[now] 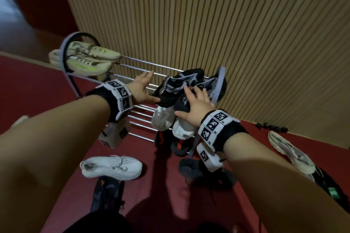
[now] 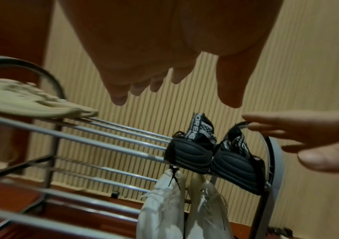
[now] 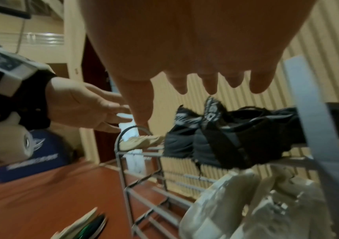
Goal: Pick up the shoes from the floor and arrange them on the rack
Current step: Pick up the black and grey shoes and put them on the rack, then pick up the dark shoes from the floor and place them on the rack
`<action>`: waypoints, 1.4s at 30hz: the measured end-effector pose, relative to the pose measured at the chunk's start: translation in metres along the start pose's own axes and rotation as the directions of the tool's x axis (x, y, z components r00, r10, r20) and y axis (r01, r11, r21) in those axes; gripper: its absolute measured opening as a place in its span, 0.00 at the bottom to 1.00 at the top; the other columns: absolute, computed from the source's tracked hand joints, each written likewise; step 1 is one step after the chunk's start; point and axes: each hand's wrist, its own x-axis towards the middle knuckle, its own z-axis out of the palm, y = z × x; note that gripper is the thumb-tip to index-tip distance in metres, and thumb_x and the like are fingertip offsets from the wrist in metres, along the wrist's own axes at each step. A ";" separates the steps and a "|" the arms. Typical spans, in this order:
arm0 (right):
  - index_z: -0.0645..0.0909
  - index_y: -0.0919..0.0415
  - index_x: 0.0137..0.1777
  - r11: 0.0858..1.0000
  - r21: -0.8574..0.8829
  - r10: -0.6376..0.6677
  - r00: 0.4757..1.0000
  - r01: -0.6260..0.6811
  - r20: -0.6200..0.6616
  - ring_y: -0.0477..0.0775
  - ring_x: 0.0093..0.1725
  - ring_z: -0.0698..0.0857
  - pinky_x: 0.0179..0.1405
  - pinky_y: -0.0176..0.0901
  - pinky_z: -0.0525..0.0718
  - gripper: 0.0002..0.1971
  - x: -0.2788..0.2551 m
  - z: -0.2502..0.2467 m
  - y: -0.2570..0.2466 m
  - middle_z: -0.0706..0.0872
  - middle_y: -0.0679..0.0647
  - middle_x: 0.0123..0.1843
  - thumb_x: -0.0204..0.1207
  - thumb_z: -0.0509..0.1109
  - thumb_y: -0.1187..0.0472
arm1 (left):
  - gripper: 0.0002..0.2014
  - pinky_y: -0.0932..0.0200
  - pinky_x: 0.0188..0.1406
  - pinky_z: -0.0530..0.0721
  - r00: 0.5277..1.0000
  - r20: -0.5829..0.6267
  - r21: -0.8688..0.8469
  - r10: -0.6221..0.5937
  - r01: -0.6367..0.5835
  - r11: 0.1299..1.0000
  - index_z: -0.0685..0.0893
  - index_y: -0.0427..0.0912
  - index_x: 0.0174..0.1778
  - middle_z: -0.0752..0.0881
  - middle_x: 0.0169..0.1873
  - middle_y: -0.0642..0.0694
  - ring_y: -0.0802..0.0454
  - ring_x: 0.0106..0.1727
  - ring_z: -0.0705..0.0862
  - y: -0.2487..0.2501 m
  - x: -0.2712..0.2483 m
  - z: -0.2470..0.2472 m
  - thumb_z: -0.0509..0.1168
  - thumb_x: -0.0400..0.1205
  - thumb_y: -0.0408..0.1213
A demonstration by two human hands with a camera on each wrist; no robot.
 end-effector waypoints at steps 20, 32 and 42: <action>0.40 0.42 0.83 0.964 -0.174 0.213 0.976 -0.201 0.052 0.59 0.84 0.39 0.81 0.58 0.49 0.43 -0.036 0.101 -0.119 0.41 0.51 0.85 0.77 0.63 0.38 | 0.47 0.55 0.80 0.50 0.991 0.099 -0.026 0.094 -0.092 0.995 0.40 0.50 0.82 0.42 0.83 0.47 0.51 0.83 0.43 -0.188 -0.085 -0.027 0.68 0.77 0.48; 0.42 0.43 0.83 0.856 -0.151 0.509 0.857 -0.495 0.079 0.60 0.84 0.41 0.82 0.60 0.51 0.42 -0.093 0.153 -0.135 0.43 0.51 0.85 0.76 0.64 0.38 | 0.45 0.55 0.81 0.50 0.976 0.196 -0.133 0.100 -0.075 0.988 0.46 0.50 0.83 0.48 0.83 0.46 0.50 0.84 0.46 -0.243 -0.110 0.018 0.69 0.77 0.46; 0.42 0.43 0.83 0.910 -0.031 0.411 0.890 -0.413 0.198 0.58 0.84 0.39 0.82 0.59 0.50 0.42 -0.097 0.215 -0.133 0.42 0.52 0.86 0.76 0.65 0.41 | 0.41 0.58 0.78 0.58 0.995 0.096 -0.388 -0.035 0.069 0.919 0.53 0.52 0.82 0.53 0.83 0.49 0.52 0.82 0.56 -0.235 -0.144 0.067 0.70 0.77 0.45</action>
